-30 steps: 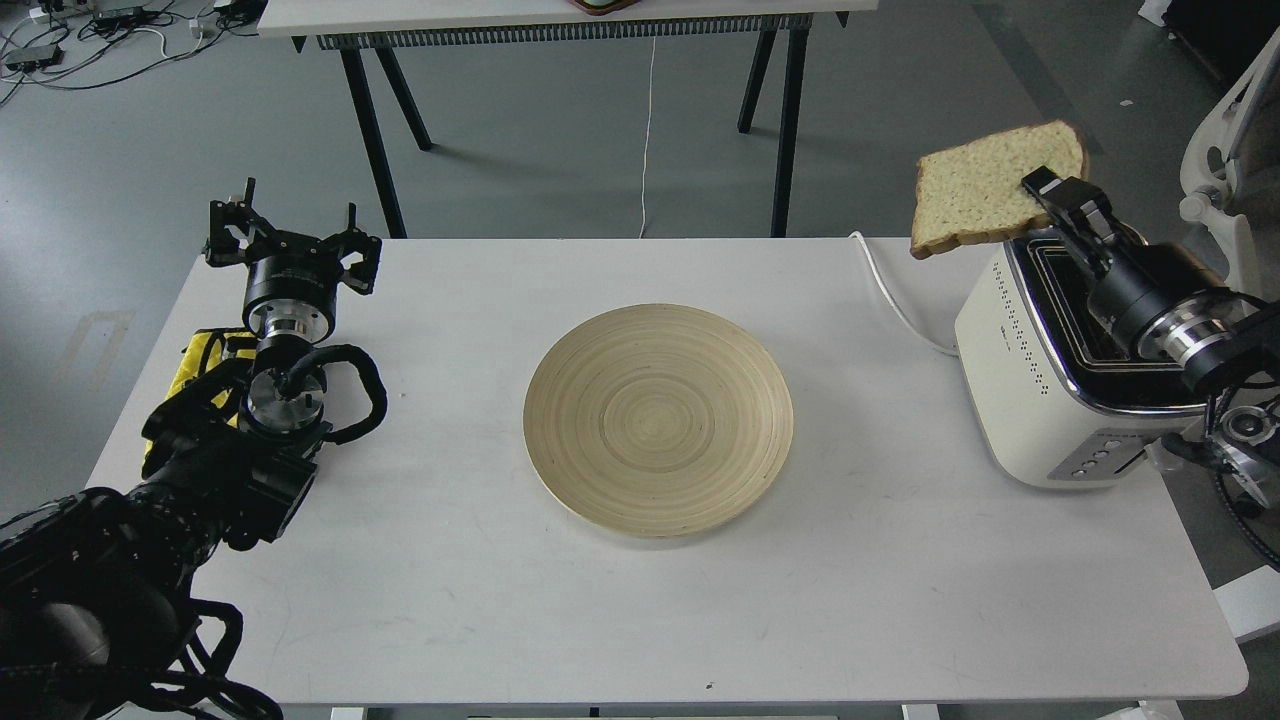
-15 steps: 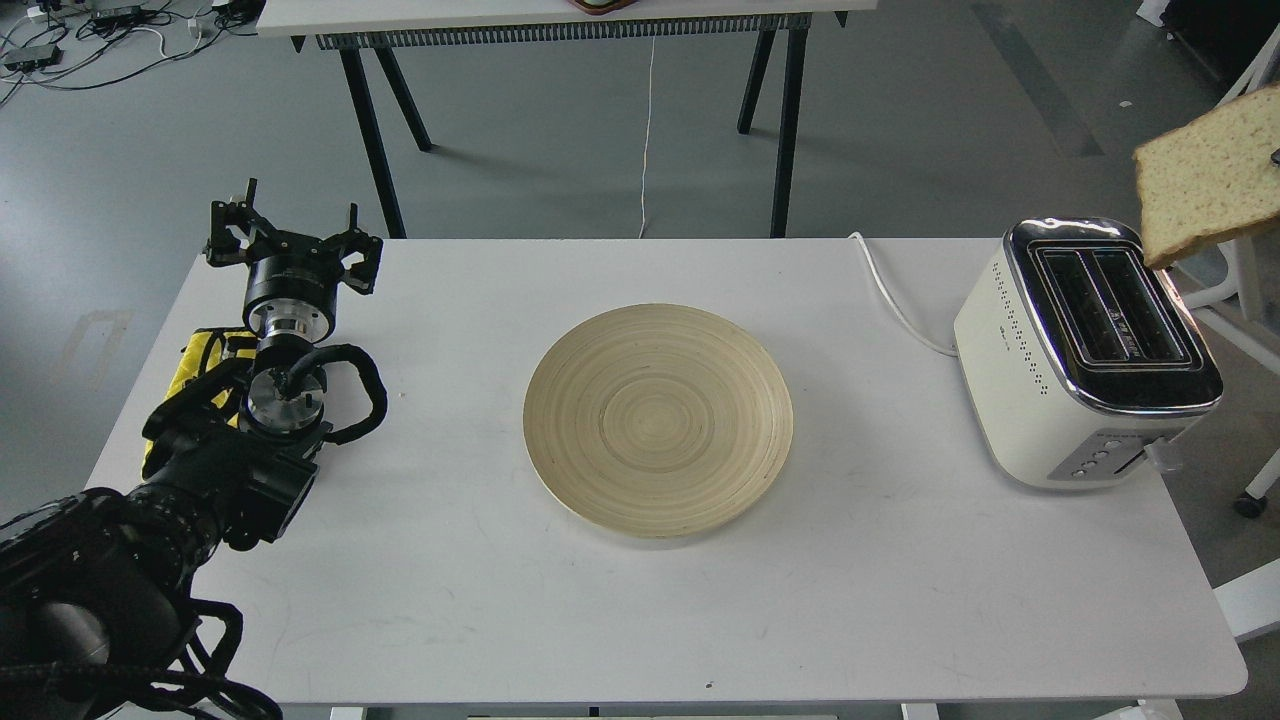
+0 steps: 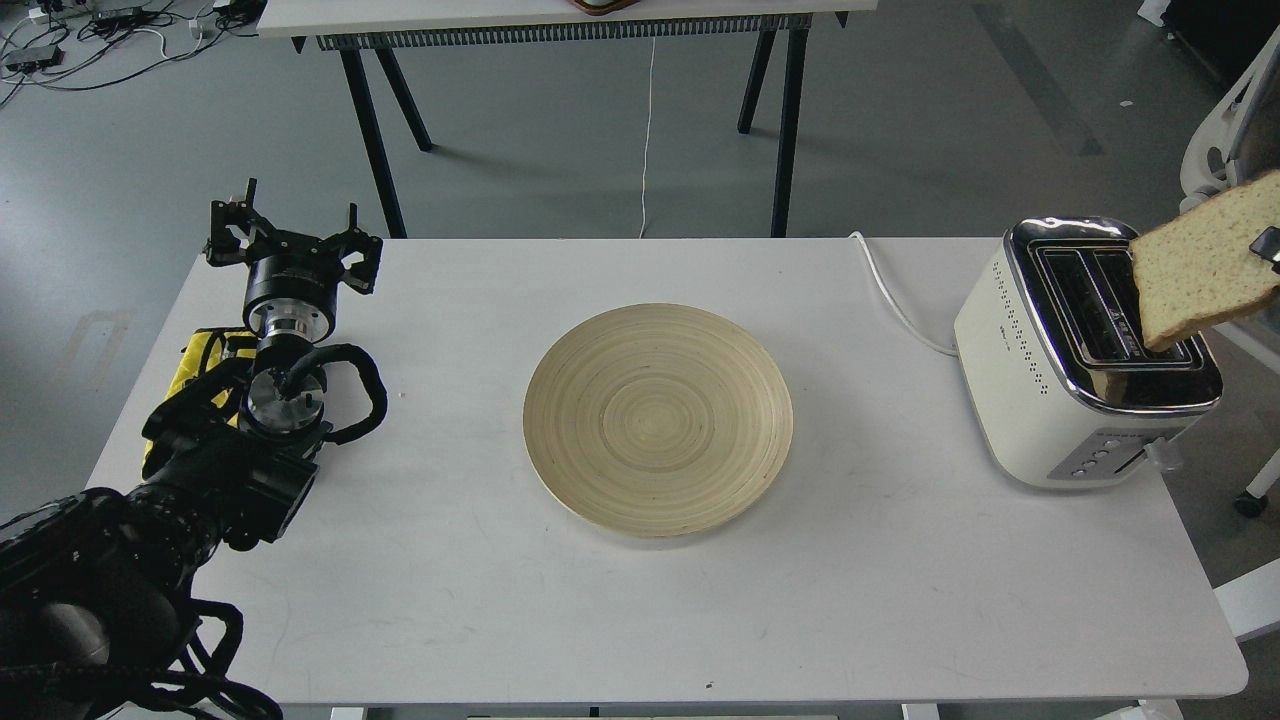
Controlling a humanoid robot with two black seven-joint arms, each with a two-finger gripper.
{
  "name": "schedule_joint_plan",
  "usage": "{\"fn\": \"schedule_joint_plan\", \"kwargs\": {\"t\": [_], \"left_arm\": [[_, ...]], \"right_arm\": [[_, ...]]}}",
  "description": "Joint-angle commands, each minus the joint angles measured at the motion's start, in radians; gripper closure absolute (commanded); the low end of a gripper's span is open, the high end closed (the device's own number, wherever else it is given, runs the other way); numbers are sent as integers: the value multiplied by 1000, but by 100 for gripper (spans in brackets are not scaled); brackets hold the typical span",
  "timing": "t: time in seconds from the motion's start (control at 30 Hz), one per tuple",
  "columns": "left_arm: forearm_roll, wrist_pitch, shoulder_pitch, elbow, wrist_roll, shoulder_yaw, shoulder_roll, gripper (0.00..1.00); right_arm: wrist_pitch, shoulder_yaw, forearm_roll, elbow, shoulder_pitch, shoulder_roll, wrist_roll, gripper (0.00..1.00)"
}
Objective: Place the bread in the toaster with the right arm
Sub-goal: 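Lower the bread slice into the toaster slot with the right gripper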
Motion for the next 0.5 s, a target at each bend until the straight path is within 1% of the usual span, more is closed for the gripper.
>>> {"fn": "schedule_joint_plan", "kwargs": {"t": [0.0,0.13,0.47], "left_arm": [[0,0,0,0,-1,0,0,0],[0,0,0,0,0,0,0,0],[0,0,0,0,0,0,0,0]], "right_arm": [[1,-1,-41,-43,3,31,-1,99],[4,-1,-44,-73,5,74,-1,99],[12,-1,-44,-76,31,119,-9,98]]}}
